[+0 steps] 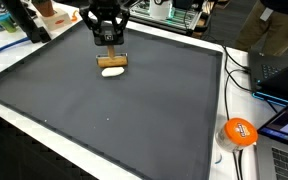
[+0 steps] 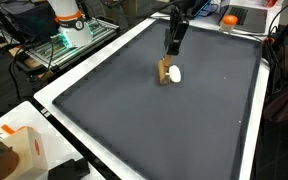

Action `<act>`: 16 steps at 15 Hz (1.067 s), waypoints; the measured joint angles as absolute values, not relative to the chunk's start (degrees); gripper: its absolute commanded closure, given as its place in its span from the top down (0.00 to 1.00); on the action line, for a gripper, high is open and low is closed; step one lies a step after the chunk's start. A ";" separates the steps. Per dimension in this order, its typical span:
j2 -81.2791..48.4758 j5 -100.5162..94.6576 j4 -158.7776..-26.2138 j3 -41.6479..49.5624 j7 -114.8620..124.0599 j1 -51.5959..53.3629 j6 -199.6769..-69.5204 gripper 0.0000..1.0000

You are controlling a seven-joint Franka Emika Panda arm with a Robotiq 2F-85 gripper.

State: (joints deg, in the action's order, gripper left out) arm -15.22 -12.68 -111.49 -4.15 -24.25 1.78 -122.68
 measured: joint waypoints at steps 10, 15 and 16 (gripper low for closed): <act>-14.31 -5.63 -110.77 -4.84 -28.75 1.15 -123.13 0.22; -15.64 -4.67 -109.01 -4.91 -29.13 0.70 -123.61 0.22; -15.88 -4.68 -108.69 -4.92 -29.13 0.77 -123.60 0.22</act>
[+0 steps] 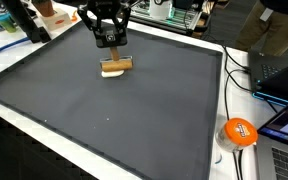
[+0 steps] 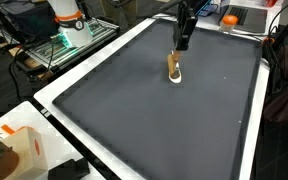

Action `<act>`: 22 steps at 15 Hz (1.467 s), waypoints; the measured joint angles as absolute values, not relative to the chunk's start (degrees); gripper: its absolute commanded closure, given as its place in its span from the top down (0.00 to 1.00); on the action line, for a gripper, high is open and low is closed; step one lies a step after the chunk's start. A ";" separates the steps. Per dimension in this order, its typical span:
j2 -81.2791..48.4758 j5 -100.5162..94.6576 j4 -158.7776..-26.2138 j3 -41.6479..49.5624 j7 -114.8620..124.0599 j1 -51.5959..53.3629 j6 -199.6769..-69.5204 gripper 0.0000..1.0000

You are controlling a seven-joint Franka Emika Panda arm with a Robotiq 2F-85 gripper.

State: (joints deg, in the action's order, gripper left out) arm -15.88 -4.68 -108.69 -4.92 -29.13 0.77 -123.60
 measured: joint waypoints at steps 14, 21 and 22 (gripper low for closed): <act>-17.93 -1.62 -106.25 -5.25 -29.16 0.50 -125.77 0.22; -14.44 -2.75 -104.13 -4.40 -25.28 0.40 -121.60 0.22; -12.51 -2.95 -102.86 -4.03 -24.52 0.32 -117.70 0.22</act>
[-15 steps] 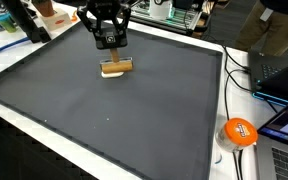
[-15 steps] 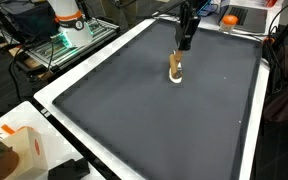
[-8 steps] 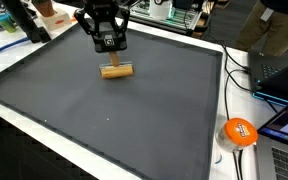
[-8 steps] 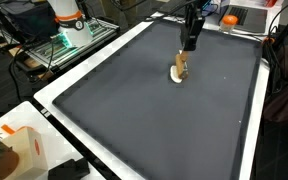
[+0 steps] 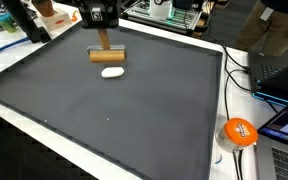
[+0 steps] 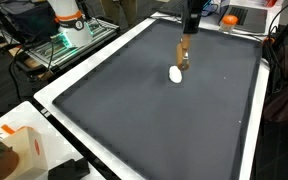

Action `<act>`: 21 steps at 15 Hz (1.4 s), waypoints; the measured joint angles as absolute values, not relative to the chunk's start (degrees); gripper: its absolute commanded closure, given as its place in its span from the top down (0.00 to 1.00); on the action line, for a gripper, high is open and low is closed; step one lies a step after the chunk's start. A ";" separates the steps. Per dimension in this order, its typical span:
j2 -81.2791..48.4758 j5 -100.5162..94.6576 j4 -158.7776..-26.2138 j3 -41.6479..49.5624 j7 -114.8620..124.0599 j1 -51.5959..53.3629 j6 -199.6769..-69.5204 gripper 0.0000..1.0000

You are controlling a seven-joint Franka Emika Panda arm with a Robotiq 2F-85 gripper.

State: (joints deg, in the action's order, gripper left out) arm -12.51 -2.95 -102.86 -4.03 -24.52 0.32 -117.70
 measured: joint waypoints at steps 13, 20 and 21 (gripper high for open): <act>-19.79 7.06 -76.41 -3.07 -12.49 -0.56 -87.41 0.22; -23.07 -1.89 -76.38 -1.27 0.11 1.10 -95.27 0.22; -23.96 -4.09 -76.17 -0.90 2.22 1.68 -95.36 0.22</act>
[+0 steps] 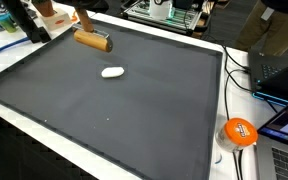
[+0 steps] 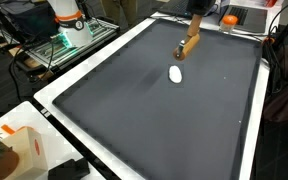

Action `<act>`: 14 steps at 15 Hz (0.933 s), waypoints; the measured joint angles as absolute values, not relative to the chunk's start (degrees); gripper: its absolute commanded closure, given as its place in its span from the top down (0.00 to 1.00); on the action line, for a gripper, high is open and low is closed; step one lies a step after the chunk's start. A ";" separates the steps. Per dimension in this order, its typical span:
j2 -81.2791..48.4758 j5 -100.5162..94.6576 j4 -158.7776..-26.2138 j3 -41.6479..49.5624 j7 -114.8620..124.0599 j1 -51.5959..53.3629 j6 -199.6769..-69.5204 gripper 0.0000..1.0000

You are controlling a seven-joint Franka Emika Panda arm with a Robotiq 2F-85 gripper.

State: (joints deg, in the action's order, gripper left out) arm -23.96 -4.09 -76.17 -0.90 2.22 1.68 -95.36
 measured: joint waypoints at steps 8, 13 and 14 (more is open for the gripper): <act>-35.01 -5.52 -64.99 -0.43 8.94 3.89 -87.40 0.47; -36.17 -5.42 -63.52 -0.39 9.20 3.87 -87.74 0.22; -36.59 -5.42 -63.29 -0.36 9.25 3.86 -88.05 0.22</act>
State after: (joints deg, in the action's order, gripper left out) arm -36.59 -5.42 -63.29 -0.36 9.25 3.86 -88.05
